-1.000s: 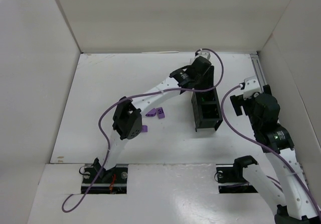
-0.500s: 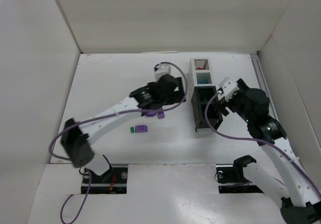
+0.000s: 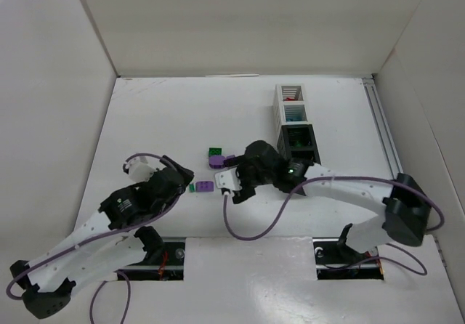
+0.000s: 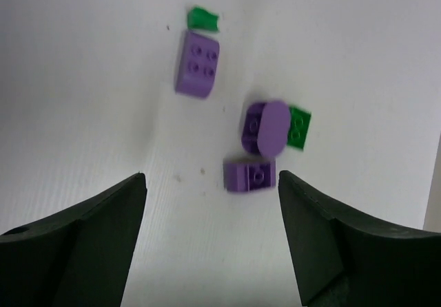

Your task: Sort the legos into containers by color

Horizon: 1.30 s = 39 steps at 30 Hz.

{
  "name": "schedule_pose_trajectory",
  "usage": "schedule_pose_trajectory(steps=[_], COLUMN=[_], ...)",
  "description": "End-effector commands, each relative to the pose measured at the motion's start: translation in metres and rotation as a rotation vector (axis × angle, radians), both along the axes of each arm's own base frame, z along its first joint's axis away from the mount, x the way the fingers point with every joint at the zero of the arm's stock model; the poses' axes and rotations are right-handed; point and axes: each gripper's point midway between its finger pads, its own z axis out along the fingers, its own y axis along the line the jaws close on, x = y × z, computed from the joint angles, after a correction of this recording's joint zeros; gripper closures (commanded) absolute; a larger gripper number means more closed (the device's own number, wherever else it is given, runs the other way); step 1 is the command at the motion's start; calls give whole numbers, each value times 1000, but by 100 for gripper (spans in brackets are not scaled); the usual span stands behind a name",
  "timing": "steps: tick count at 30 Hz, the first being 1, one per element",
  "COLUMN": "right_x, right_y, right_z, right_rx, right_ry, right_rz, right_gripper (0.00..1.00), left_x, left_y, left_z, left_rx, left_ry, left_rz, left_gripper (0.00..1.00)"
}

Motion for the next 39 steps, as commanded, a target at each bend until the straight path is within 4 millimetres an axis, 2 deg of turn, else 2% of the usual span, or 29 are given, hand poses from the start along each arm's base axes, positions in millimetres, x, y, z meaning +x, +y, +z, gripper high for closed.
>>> schedule_pose_trajectory(steps=[1,2,3,4,5,7,10,15,19,25,27,30,39], right_x=[-3,-6,-10,-1,-8,-4,3,8,15,31,31,37,22], right_y=[82,83,94,109,119,137,152,173,179,189,188,185,175], right_z=[22,22,15,3,-2,-17,-29,-61,-81,-86,-92,-98,-117], right_rx=[114,120,109,95,95,77,67,45,17,13,4,-3,-23], right_ry=[-102,-94,-87,-77,-66,-52,-31,43,66,65,78,97,174], right_rz=[220,234,264,265,305,314,306,302,268,198,180,150,156], right_gripper=[20,21,21,23,23,24,33,40,42,46,51,51,51], left_x=[-2,-3,-4,-4,-4,-4,-4,-5,-6,-7,-8,-8,-8], left_y=[27,31,33,38,44,47,49,55,60,62,62,63,62], left_z=[7,7,5,7,6,9,9,12,14,18,18,19,18], left_rx=[-27,-27,-17,-19,0,7,20,36,45,20,27,20,27], left_ry=[-43,-45,-38,-51,-52,-61,-61,-74,-92,-108,-107,-113,-107], left_rz=[139,156,156,182,198,204,209,212,215,217,211,211,211], left_gripper=[0,0,0,0,0,0,0,0,0,0,0,0,0])
